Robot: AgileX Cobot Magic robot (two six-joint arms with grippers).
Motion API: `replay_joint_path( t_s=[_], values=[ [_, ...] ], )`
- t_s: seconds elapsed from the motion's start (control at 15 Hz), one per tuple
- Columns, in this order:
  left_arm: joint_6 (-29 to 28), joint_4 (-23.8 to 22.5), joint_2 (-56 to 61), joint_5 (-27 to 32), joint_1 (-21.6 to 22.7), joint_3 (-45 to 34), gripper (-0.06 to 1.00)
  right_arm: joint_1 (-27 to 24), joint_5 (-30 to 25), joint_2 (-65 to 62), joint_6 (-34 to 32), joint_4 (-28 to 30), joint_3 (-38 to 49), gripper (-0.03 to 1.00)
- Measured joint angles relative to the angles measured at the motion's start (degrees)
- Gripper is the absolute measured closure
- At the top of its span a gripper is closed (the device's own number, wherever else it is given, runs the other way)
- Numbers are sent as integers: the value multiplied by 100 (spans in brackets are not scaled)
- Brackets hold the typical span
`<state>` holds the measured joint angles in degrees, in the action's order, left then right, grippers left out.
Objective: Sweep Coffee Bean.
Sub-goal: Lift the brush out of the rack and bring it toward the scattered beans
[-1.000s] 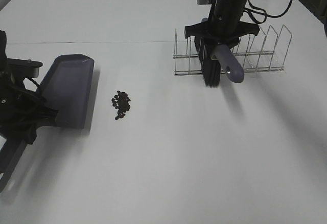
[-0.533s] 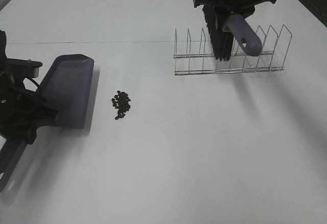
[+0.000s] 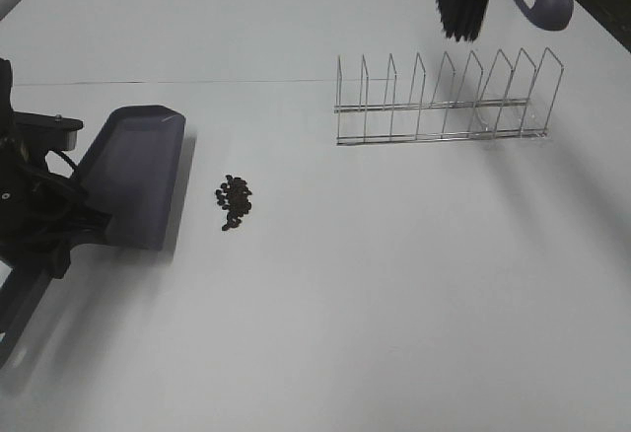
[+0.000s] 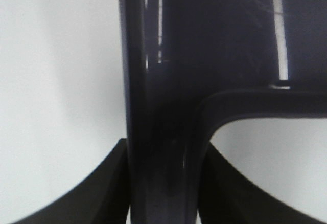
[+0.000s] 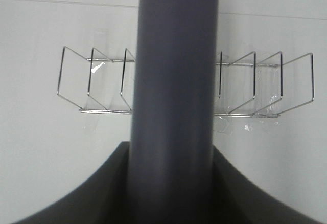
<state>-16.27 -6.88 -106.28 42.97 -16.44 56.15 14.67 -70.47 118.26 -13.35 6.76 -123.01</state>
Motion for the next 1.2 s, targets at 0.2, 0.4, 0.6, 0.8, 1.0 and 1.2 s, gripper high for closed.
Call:
replay_joint_path(
  t_s=[0.2,0.4,0.6,0.8,1.0,1.2],
  values=[
    [0,0,0,0,0,0,61,0,11,-384,17,-189,155,69],
    [0,0,0,0,0,0,61,0,6,-1112,63,-223,1106,69],
    [0,0,0,0,0,0,61,11,-29,-1845,63,-120,2200,69],
    [0,0,0,0,0,0,61,17,-23,-2343,63,-132,3037,69],
    [0,46,0,0,0,0,61,17,212,-2882,-69,-201,4343,69],
    [0,46,0,0,0,0,61,17,682,-3151,-195,-252,5374,69]
  ],
)
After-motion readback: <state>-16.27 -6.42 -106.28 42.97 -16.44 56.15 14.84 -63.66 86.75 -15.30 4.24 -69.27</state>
